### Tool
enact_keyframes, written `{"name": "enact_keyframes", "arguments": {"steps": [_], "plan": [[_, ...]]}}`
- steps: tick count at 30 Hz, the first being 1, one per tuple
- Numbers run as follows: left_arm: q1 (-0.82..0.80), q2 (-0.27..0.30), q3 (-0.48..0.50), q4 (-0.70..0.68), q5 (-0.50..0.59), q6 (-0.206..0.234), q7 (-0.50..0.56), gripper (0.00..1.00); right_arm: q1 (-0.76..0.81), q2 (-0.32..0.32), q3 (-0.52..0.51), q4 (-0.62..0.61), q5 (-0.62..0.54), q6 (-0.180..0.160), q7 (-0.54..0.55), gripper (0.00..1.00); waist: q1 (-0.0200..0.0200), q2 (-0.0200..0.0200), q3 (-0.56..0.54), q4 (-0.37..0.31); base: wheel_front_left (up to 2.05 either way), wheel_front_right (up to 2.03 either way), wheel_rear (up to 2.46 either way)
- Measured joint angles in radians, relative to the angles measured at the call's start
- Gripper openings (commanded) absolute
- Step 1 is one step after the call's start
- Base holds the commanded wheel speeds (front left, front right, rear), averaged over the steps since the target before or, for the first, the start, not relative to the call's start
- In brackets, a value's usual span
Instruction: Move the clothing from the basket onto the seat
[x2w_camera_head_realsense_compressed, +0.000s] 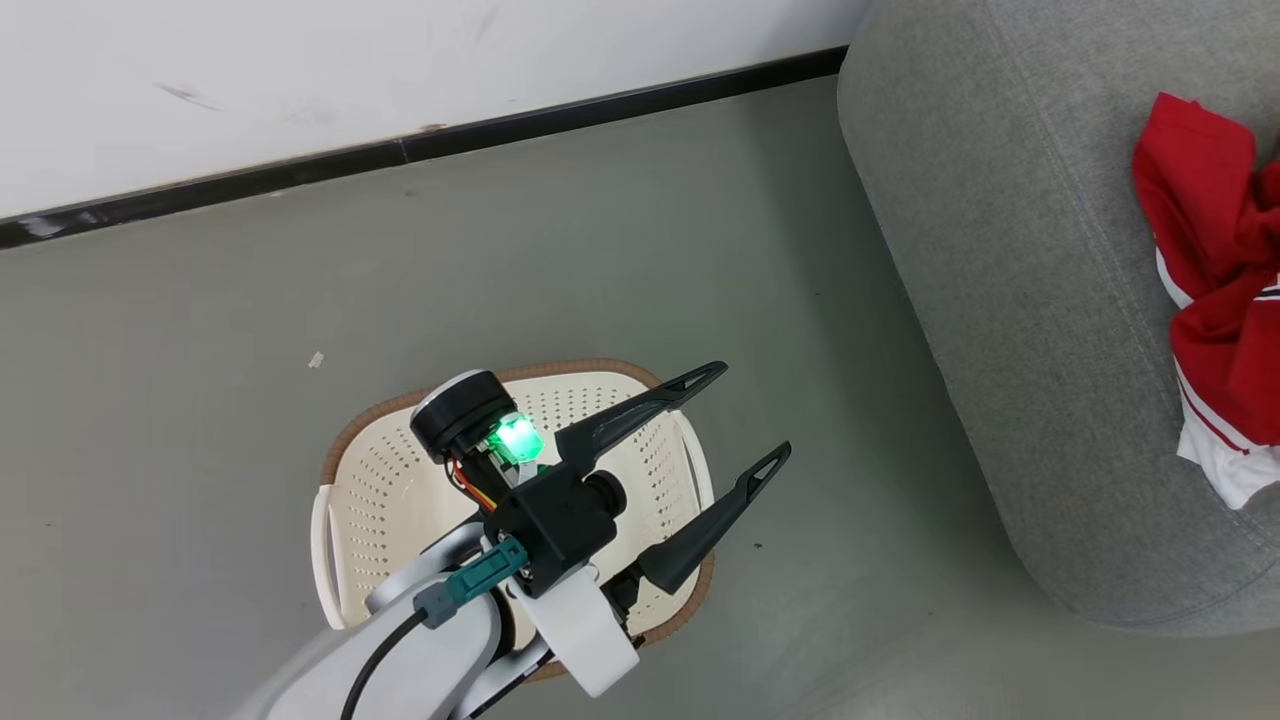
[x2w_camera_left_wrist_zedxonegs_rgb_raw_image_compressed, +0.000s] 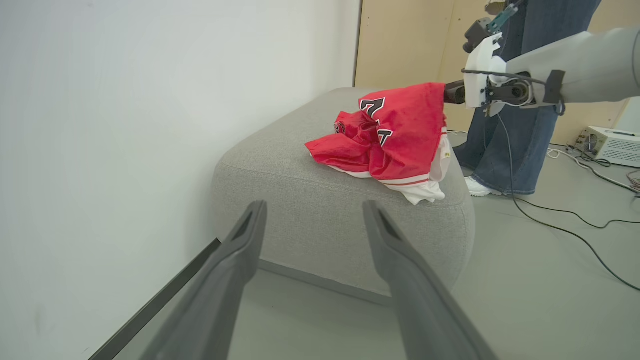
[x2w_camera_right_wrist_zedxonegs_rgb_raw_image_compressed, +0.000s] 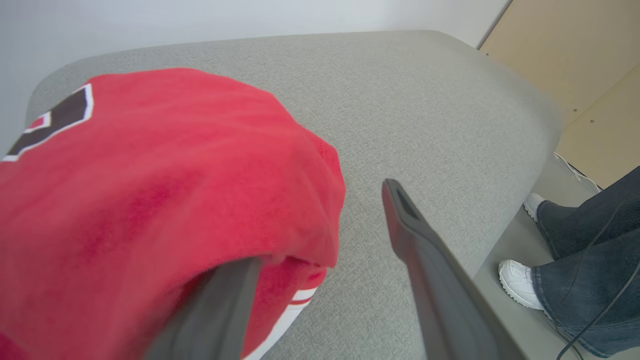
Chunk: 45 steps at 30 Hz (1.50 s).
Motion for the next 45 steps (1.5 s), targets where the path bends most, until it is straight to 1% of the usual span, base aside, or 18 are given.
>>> {"name": "enact_keyframes", "arguments": {"steps": [6, 12, 16, 20, 24, 28, 35, 40, 45], "plan": [[-0.001, 0.000, -0.003, 0.009, -0.004, -0.001, -0.011, 1.00, 0.037, -0.001, 0.004, -0.002, 0.000, 0.000, -0.008, 1.00, 0.0000, 0.0000, -0.008, -0.019, 0.00, 0.00, 0.00], [-0.002, -0.001, -0.003, 0.021, -0.010, -0.001, -0.022, 1.00, 0.085, 0.010, 0.034, -0.016, 0.003, 0.000, -0.008, 1.00, 0.0000, 0.0000, -0.015, -0.042, 0.00, 0.00, 0.00], [-0.003, -0.002, -0.002, 0.028, -0.013, -0.001, -0.030, 1.00, 0.109, 0.014, 0.050, -0.037, 0.012, 0.000, -0.008, 1.00, 0.0000, 0.0000, -0.020, -0.059, 0.00, 0.00, 0.00], [-0.003, -0.002, 0.001, 0.033, -0.017, -0.001, -0.035, 1.00, 0.123, 0.008, 0.073, -0.103, 0.027, 0.000, -0.009, 1.00, 0.0000, 0.0000, -0.025, -0.075, 0.00, 0.00, 0.00], [-0.004, -0.003, 0.008, 0.038, -0.017, -0.001, -0.044, 1.00, 0.142, -0.009, 0.105, -0.142, 0.044, 0.000, -0.009, 1.00, 0.0000, 0.0000, -0.030, -0.089, 0.00, 0.00, 0.00], [-0.004, -0.004, 0.013, 0.041, -0.017, -0.001, -0.055, 1.00, 0.185, -0.032, 0.138, -0.146, 0.097, 0.000, -0.009, 1.00, 0.0000, 0.0000, -0.037, -0.099, 0.00, 0.00, 0.00], [-0.004, -0.004, 0.026, 0.050, -0.017, 0.001, -0.066, 1.00, 0.203, -0.101, 0.133, -0.231, 0.117, 0.000, -0.009, 1.00, 0.0000, 0.0000, -0.053, -0.111, 0.00, 0.00, 0.00], [-0.004, -0.008, 0.031, 0.054, -0.018, 0.008, -0.075, 1.00, 0.203, -0.106, 0.158, -0.286, 0.130, 0.000, -0.009, 1.00, 0.0000, 0.0000, -0.066, -0.113, 0.00, 0.00, 0.00], [-0.004, -0.010, 0.048, 0.063, -0.023, 0.015, -0.078, 1.00, 0.200, -0.136, 0.194, -0.324, 0.159, 0.000, -0.009, 1.00, 0.0000, 0.0000, -0.077, -0.105, 0.00, 0.00, 0.00]]}}
